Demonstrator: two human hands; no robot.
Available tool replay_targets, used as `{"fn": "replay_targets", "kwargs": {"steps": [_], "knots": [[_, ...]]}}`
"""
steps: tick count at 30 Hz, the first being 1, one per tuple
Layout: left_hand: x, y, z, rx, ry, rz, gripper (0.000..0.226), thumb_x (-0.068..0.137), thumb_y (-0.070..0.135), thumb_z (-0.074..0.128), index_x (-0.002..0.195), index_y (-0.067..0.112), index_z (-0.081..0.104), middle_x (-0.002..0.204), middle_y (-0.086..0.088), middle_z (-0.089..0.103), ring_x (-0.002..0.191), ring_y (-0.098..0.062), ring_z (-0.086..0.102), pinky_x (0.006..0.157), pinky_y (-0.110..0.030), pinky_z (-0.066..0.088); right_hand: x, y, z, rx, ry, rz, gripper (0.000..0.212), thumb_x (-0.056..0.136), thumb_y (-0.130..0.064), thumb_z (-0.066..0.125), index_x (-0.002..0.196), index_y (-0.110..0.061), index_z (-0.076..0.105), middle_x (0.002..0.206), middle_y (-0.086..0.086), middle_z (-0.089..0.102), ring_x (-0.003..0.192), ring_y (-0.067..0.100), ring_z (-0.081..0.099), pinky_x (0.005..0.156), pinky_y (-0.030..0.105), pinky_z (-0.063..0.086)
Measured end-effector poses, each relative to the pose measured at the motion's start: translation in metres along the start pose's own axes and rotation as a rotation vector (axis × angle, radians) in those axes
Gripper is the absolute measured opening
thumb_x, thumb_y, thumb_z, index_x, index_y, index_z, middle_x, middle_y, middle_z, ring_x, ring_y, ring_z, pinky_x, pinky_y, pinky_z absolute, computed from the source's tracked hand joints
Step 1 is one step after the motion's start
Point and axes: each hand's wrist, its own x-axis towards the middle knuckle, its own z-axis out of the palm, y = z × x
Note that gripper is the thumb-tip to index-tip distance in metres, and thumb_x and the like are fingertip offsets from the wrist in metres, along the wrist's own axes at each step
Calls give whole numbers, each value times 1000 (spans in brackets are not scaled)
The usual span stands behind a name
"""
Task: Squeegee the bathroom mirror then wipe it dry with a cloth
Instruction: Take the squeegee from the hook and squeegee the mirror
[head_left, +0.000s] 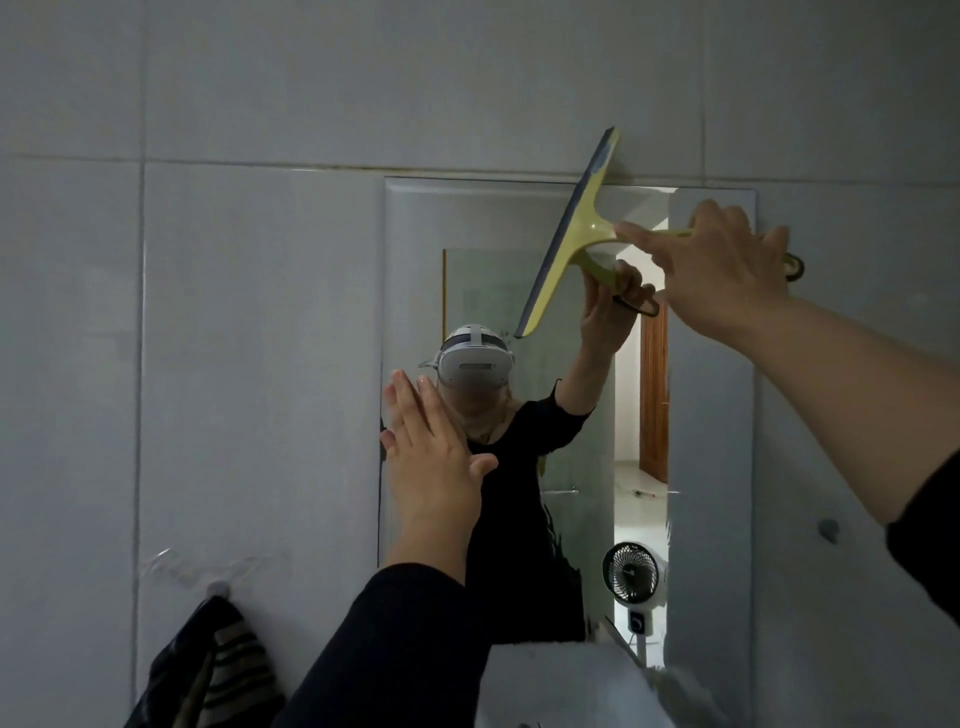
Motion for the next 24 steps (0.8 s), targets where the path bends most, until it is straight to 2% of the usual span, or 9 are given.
{"fn": "replay_targets", "kwargs": {"steps": [5,14,18,21,24], "knots": [[1,1,1,-2,-3,-4,113,83,51,60,144,5,-23,152,-16,-31,142,-30,-24,118,-49,14,-14,22,10,33,-5,98,63,97,-14,38,139,-59,20,113,15,44,111,34,41,92,50,33],[1,2,1,14,6,-2,111,83,51,60,144,3,-20,152,-18,-30,142,-31,-25,117,-49,14,-33,37,15,138,-86,248,52,100,-23,34,141,-54,23,121,19,44,113,37,43,92,52,35],[0,1,3,17,21,11,111,83,51,60,145,3,-19,152,-19,-28,142,-32,-23,117,-49,15,-40,46,18,200,-143,391,48,103,-29,27,143,-54,18,130,19,41,116,38,44,95,51,38],[0,1,4,7,32,17,110,83,51,60,145,3,-17,153,-19,-27,142,-31,-23,117,-49,14,-47,53,21,229,-160,428,47,103,-31,25,143,-54,17,133,19,40,116,39,46,96,51,40],[0,0,4,9,35,27,110,83,52,59,145,3,-18,153,-18,-28,142,-31,-24,117,-49,14,-54,49,24,267,-166,451,48,103,-29,26,144,-51,17,128,19,44,108,37,50,87,44,41]]}}
